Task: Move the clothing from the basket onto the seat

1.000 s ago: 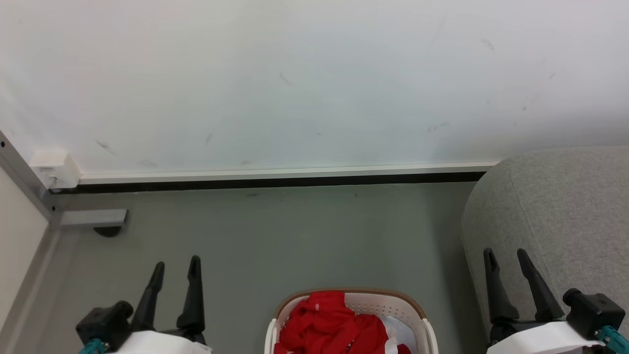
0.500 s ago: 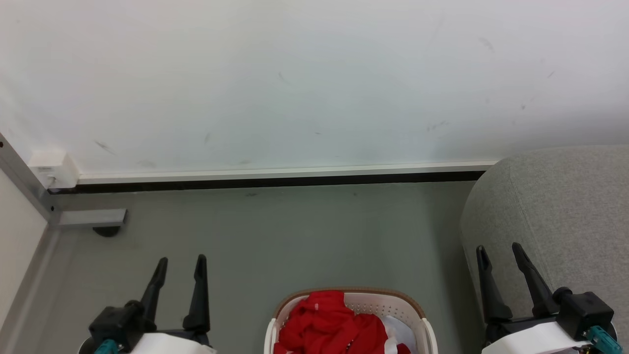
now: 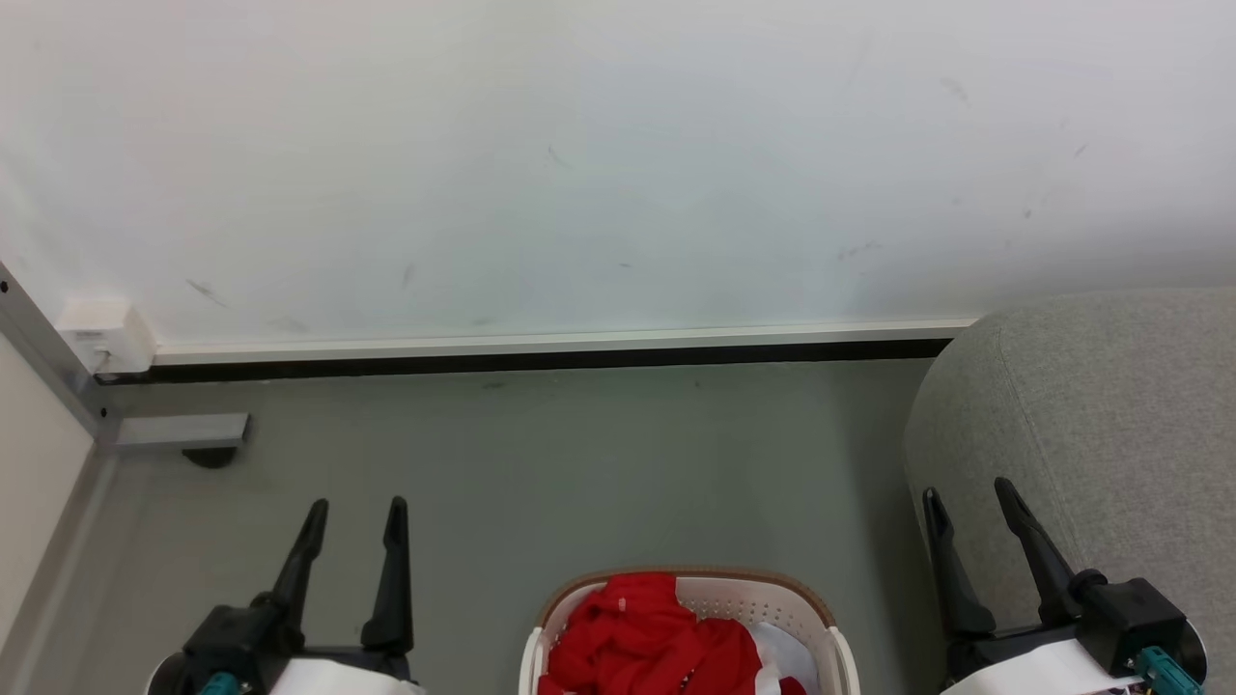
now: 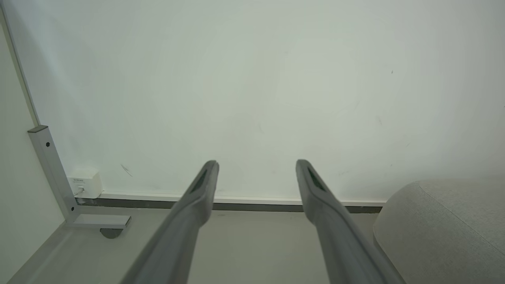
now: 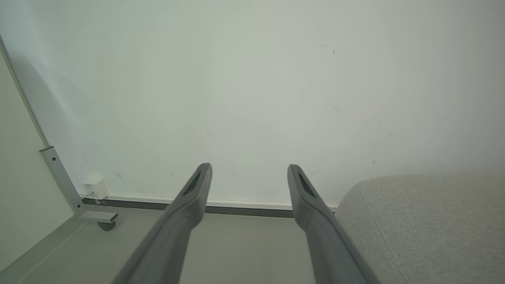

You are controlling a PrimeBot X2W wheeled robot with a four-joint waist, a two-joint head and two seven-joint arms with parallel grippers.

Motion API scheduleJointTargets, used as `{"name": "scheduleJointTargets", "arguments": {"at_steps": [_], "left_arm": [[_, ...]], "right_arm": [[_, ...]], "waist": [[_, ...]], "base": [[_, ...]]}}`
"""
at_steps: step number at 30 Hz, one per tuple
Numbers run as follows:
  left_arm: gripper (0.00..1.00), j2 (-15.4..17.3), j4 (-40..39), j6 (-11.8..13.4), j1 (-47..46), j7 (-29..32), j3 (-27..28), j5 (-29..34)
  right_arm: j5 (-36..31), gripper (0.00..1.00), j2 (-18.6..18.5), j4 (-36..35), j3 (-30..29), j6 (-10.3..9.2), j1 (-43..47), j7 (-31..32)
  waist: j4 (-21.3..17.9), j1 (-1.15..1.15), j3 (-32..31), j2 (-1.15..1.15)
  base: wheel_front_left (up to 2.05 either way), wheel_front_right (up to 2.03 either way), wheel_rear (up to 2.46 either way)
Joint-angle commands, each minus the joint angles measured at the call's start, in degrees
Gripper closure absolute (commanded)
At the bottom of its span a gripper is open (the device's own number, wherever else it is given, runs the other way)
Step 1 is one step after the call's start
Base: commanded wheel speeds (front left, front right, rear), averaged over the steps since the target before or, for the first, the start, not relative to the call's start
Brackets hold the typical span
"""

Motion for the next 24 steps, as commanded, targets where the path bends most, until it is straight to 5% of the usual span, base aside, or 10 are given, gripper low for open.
{"name": "scheduleJointTargets", "arguments": {"at_steps": [1, 24], "left_arm": [[0.00, 0.1, -0.2, -0.2, 0.5, -0.6, 0.3, 0.6], [0.00, -0.3, 0.3, -1.1, 0.1, -1.4, 0.6, 2.7]], "right_arm": [[-0.6, 0.00, -0.4, 0.1, 0.2, -0.11, -0.6, -0.6], [-2.1, 0.00, -0.4, 0.4, 1.0, -0.12, -1.0, -1.4]], "waist": [[0.0, 0.00, 0.0, 0.00], [-0.5, 0.00, -0.1, 0.00]], "base": [[0.00, 0.00, 0.00], [0.00, 0.00, 0.00]]}}
